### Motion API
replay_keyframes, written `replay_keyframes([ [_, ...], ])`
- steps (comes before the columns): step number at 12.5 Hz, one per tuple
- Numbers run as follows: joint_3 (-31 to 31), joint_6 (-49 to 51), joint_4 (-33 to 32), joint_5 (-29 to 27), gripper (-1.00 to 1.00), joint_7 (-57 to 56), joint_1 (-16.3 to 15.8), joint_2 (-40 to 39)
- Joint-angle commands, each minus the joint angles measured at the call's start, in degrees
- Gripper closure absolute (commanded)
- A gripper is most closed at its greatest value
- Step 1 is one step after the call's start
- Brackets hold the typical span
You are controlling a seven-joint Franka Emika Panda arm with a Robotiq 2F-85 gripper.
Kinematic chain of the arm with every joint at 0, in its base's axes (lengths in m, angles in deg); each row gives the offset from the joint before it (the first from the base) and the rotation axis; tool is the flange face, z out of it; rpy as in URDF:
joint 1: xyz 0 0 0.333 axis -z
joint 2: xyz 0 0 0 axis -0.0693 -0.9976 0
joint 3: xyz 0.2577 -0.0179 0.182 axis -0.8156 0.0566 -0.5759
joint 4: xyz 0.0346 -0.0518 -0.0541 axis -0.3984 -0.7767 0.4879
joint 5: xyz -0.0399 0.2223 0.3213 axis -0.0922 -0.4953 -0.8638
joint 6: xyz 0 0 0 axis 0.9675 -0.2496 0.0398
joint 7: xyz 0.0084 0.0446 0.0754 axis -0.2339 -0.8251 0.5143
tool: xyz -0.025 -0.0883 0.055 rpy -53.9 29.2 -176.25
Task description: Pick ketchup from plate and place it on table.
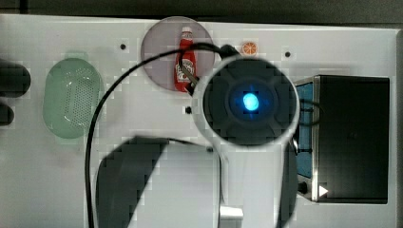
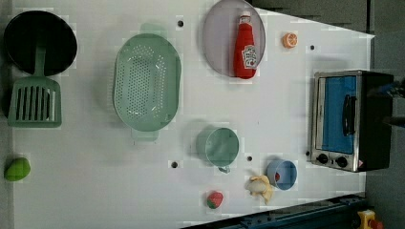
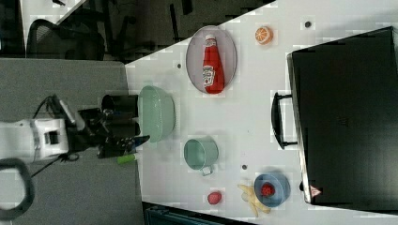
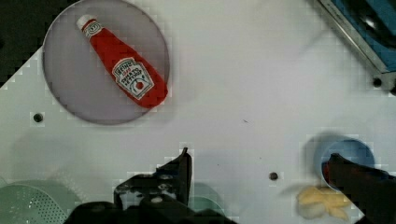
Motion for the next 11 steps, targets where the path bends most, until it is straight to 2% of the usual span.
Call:
replay_keyframes([
  [1,-2.25,-0.79,-0.54,-0.04,-1.00,0.93,-0.03,-7.36],
  [4,-3.79,-4.29,0.37,-0.04,-1.00,-2.23,-0.30,-13.01],
  [11,-4.43,-10.30,7.99,0.61,-1.00,-22.74,-0.67,-27.58],
])
